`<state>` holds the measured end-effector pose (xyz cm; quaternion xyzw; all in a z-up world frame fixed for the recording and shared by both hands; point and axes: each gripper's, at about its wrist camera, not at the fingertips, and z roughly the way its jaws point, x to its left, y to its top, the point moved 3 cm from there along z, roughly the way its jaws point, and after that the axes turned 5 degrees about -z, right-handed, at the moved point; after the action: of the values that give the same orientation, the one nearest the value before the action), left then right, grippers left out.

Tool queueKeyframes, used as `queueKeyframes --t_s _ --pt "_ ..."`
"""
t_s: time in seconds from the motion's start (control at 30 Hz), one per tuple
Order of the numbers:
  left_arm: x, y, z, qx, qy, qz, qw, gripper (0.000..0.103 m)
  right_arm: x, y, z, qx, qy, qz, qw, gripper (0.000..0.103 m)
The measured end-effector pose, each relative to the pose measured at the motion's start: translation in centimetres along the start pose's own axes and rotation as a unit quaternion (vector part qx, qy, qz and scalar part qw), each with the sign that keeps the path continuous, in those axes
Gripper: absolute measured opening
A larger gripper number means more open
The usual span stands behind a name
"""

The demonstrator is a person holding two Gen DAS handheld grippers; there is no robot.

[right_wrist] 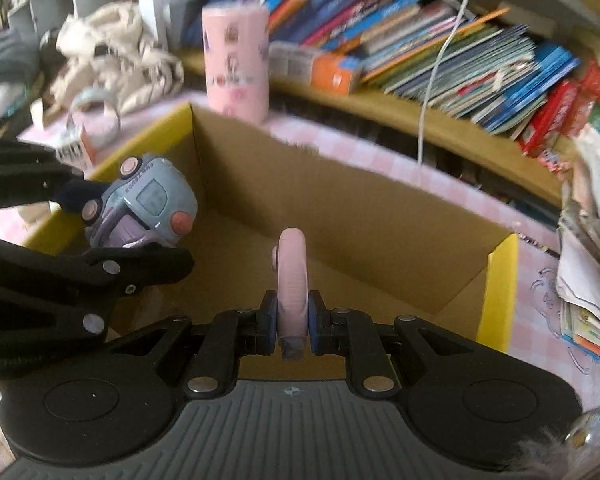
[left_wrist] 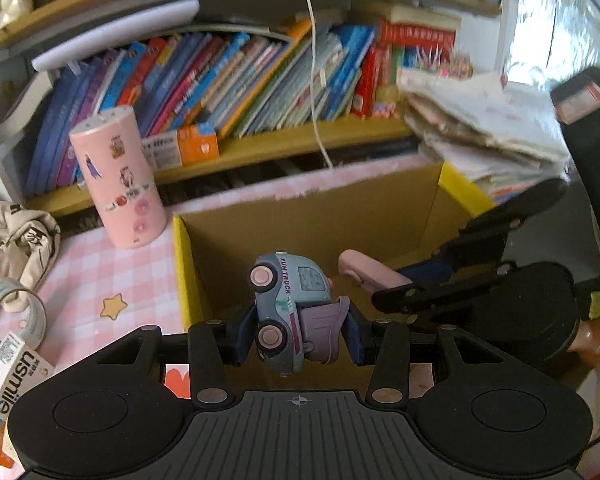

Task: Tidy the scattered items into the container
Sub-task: 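Lower the toy car and pink cylinder into the yellow box with both tools, then open both tools to release the car and cylinder inside the box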

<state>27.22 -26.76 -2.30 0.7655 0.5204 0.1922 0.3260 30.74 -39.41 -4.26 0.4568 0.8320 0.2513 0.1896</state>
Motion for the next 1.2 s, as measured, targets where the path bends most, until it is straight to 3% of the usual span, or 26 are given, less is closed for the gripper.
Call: queueKeyframes --t_s 0.27,0.63,0.8,0.87,1.0,1.07,1.17,1.2 --pt "-0.6 -0.1 1.3 0.019 0.008 0.025 0.9995 0.044 -1.2 -0.4 2.3 0.07 0.046 0.027 0.996 0.014" --pt "-0.8 -0.3 1.1 0.014 0.024 0.032 0.9991 0.047 -0.9 -0.4 1.7 0.064 0.033 0.018 0.997 0.018" --pt "-0.4 -0.2 0.0 -0.007 0.04 0.027 0.9988 0.062 -1.0 -0.3 1.0 0.045 0.012 0.012 0.999 0.047" --pt "-0.3 0.1 -0.7 -0.017 0.042 0.018 0.9988 0.073 -1.2 -0.3 0.4 0.035 0.005 0.013 0.999 0.051" --pt "-0.3 0.3 -2.0 -0.036 0.036 -0.001 0.9987 0.084 -1.4 -0.3 -0.7 0.014 -0.001 0.013 1.0 0.059" --pt "-0.4 0.4 -2.6 -0.046 0.057 -0.003 0.9973 0.096 -1.2 -0.4 -1.2 0.005 -0.005 0.014 1.0 0.063" --pt "-0.3 0.3 -3.9 -0.066 0.074 -0.007 0.995 0.099 -0.5 -0.7 -2.2 -0.016 -0.012 0.009 1.0 0.083" --pt "-0.3 0.3 -4.4 -0.072 0.072 -0.009 0.9948 0.1 -0.3 -0.8 -2.6 -0.025 -0.011 0.007 1.0 0.083"
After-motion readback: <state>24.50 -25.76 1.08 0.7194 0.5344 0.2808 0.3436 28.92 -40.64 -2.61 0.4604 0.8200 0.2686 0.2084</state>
